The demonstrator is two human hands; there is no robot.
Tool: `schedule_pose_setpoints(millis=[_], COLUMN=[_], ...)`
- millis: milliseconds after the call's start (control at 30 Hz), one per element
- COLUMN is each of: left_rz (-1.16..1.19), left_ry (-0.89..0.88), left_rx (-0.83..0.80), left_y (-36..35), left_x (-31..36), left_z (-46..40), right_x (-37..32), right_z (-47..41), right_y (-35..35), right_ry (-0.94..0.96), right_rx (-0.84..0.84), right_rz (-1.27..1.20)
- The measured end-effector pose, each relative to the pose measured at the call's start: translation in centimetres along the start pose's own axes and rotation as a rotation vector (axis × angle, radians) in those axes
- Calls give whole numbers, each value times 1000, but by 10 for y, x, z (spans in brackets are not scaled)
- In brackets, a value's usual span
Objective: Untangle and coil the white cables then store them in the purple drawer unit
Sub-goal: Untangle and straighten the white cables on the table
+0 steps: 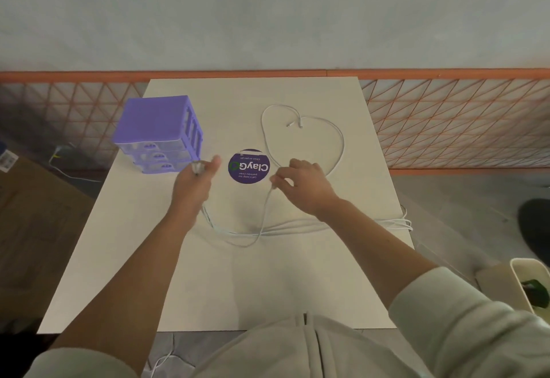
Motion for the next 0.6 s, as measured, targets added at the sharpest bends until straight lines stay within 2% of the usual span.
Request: schedule_pose_setpoints(millis=[100, 167, 300, 367, 467, 600], left_rz=[339, 516, 715, 761, 824, 880], left_ry=[59, 133, 223, 229, 208, 160], left_rx=[119, 199, 303, 308, 294, 239], left_y=[30, 48, 63, 60, 49, 31], left_x=[-15, -32, -57, -57, -45, -13], left_z=[-10, -15, -18, -16, -14, -13], right_x=[29, 47, 93, 105, 89, 18], right_z=[12, 18, 28, 34, 32, 20], right_y=[14, 20, 11, -2, -22, -46], right_ry=[-29, -82, -256, -302, -329, -253], right_rx=[85, 81, -87, -175, -243, -356], right_rz=[213, 331, 529, 536, 358, -127])
Point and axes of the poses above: each hand's wrist, its own z-axis away from the middle knuckle, its own y-axis out of the back of the hand, x = y × z, the point moved 9 cm from there along -z, towards the middle knuckle
